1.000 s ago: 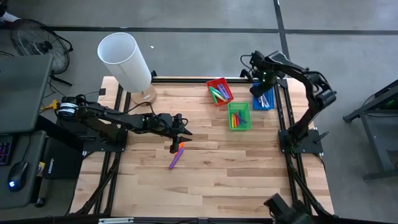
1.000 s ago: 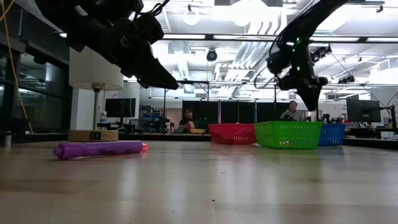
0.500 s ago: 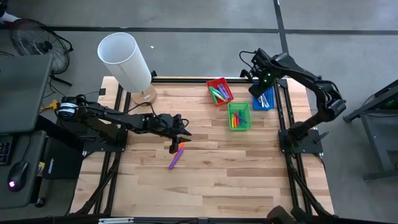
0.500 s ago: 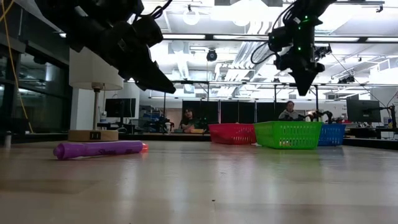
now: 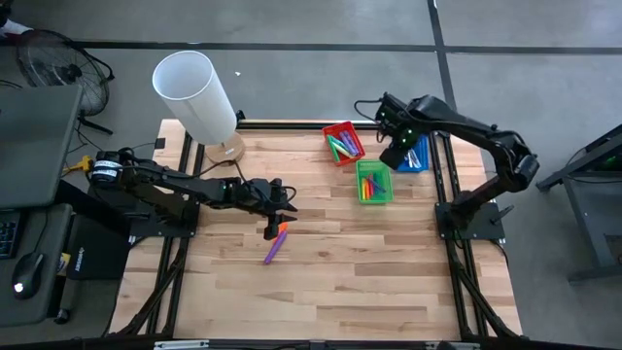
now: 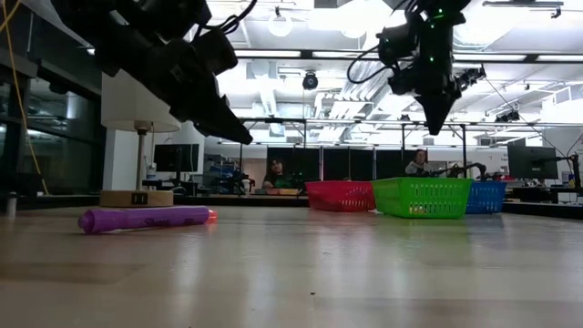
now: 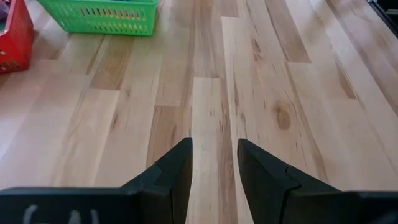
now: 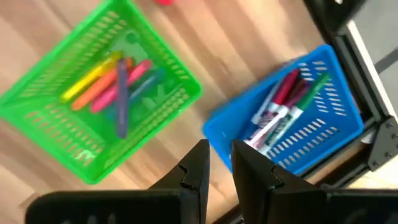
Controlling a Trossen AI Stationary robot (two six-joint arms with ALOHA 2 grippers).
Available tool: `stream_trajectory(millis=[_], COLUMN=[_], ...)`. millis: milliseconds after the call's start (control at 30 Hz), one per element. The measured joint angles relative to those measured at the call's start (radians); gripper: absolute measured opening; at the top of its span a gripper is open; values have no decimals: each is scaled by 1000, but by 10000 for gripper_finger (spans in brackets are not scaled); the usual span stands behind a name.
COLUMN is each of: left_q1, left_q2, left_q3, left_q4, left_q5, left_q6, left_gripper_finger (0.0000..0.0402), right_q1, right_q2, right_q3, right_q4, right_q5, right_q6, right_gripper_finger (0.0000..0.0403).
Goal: Pick & Place Markers
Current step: Put the orange pen in the green bin
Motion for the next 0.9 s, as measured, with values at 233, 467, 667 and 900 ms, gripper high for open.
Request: stream_trajectory(millis=[233, 467, 667, 900], left_q1=[0, 0, 0, -11], left_q2=[0, 0, -17, -27], left_q3=[0, 0, 15, 117], left_q4=[-55, -164, -238, -460], left_q5=[-12, -103, -111, -134], left_q6=[-25, -127, -191, -265], left_gripper_finger=[124, 124, 124, 124], right_q1=[81, 158, 227, 304], right_q2=[0, 0, 0, 0], right_q3=[0, 0, 0, 0], right_q4=[-15, -14, 4, 80], right_q5=[2, 2, 2, 2], right_q6=[-4, -6, -8, 2], right_gripper_finger=[55, 55, 55, 55])
